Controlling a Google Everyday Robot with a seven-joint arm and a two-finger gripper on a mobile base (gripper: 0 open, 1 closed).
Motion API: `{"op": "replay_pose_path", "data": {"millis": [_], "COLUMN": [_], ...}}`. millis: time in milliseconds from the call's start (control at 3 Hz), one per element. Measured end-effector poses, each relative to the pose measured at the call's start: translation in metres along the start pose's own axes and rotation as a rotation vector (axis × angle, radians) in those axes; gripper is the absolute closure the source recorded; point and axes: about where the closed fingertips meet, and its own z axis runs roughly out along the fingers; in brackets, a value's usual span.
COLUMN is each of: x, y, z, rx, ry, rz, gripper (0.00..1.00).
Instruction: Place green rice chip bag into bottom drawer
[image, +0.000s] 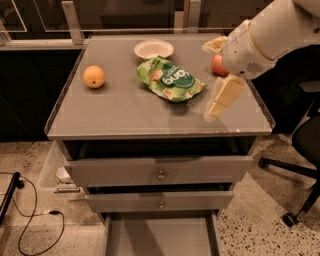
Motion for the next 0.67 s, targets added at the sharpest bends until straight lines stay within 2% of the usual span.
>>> {"op": "replay_pose_path", "data": {"millis": [333,667], "x": [-0.007,-0.013], "y": [-0.018,-0.039], "z": [0.033,0.070], "rx": [-0.002,-0.014], "ry": [-0.070,-0.147], "rz": [0.001,0.038], "gripper": [0.00,0.00]}}
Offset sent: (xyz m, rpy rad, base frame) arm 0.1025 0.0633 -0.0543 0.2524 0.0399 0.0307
